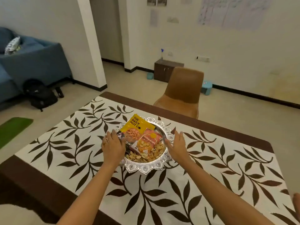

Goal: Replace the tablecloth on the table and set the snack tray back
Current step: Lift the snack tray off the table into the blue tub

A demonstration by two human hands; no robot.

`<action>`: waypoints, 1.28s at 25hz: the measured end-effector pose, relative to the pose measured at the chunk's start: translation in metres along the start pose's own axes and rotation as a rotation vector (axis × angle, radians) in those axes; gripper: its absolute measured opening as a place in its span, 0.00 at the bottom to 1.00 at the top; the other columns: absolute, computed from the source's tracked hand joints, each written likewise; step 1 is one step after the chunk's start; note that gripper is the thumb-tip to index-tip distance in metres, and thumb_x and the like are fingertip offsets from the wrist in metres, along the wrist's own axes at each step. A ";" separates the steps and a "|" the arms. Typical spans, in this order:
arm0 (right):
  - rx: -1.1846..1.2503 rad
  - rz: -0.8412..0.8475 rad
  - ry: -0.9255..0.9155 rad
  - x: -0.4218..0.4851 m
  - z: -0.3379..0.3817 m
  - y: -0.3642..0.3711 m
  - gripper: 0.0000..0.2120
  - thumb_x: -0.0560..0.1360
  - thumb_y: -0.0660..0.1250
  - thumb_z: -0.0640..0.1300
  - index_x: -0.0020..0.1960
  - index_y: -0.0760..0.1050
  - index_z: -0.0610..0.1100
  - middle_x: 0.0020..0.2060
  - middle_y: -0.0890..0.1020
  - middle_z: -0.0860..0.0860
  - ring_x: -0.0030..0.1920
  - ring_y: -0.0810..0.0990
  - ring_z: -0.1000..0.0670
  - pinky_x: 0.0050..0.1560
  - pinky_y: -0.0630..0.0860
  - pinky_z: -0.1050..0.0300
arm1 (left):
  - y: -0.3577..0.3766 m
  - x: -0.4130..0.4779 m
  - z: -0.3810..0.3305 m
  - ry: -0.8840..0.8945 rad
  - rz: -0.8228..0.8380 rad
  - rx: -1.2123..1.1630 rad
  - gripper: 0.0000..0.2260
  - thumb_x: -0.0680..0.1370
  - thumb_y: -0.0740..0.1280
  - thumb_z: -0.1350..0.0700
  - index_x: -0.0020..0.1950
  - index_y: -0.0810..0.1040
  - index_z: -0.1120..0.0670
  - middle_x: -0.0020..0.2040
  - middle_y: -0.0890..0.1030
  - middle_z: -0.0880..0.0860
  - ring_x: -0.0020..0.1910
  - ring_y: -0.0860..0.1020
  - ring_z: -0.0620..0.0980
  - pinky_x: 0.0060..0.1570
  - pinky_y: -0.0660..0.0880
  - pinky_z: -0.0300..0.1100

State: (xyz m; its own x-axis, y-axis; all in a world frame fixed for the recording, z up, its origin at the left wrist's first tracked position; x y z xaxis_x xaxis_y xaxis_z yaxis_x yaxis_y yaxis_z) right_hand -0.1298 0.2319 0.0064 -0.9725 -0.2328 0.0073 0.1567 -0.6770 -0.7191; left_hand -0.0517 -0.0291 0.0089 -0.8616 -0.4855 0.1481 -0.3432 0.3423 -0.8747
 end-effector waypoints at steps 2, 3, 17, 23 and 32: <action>0.040 -0.014 0.067 0.006 -0.006 0.018 0.56 0.65 0.45 0.80 0.78 0.44 0.40 0.77 0.45 0.40 0.77 0.44 0.42 0.74 0.50 0.44 | 0.009 0.004 0.024 -0.133 0.044 -0.061 0.29 0.81 0.54 0.46 0.76 0.54 0.63 0.73 0.60 0.65 0.70 0.62 0.66 0.65 0.63 0.59; 0.059 -0.004 0.087 0.007 -0.008 0.028 0.59 0.62 0.45 0.81 0.78 0.43 0.39 0.77 0.47 0.40 0.77 0.47 0.41 0.73 0.52 0.44 | 0.016 0.006 0.034 -0.154 0.055 -0.099 0.29 0.82 0.54 0.46 0.76 0.53 0.63 0.73 0.61 0.65 0.68 0.66 0.66 0.62 0.67 0.58; 0.149 -0.185 0.138 -0.014 -0.056 0.001 0.37 0.76 0.57 0.62 0.75 0.53 0.41 0.72 0.65 0.42 0.72 0.64 0.43 0.70 0.65 0.41 | 0.027 0.000 -0.018 0.050 0.054 -0.165 0.21 0.82 0.55 0.49 0.70 0.59 0.60 0.60 0.66 0.62 0.43 0.75 0.53 0.33 0.71 0.38; 0.153 -0.426 0.226 -0.074 -0.122 -0.093 0.35 0.79 0.62 0.51 0.77 0.50 0.37 0.75 0.59 0.42 0.75 0.58 0.44 0.74 0.58 0.46 | 0.050 -0.025 -0.142 0.308 0.137 -0.190 0.24 0.82 0.54 0.47 0.72 0.59 0.62 0.63 0.64 0.62 0.49 0.77 0.61 0.37 0.70 0.44; -0.005 -0.793 0.584 -0.273 -0.280 -0.266 0.31 0.77 0.62 0.55 0.72 0.56 0.39 0.66 0.71 0.41 0.67 0.70 0.41 0.68 0.66 0.43 | 0.159 -0.178 -0.386 0.696 0.427 -0.287 0.23 0.81 0.54 0.46 0.69 0.61 0.61 0.60 0.65 0.61 0.47 0.77 0.62 0.40 0.74 0.48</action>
State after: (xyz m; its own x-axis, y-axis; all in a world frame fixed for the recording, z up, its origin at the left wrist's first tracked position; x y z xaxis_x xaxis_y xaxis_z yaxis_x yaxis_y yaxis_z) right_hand 0.0456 0.6713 0.0014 -0.7280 0.6700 0.1455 -0.5772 -0.4845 -0.6573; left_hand -0.0971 0.4222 0.0210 -0.9390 0.3020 0.1644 0.0617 0.6184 -0.7835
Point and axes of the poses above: each hand's wrist, its own x-axis towards the middle knuckle, its own y-axis out of the palm, z = x × y, the point moved 6 cm from there along x, towards the middle knuckle
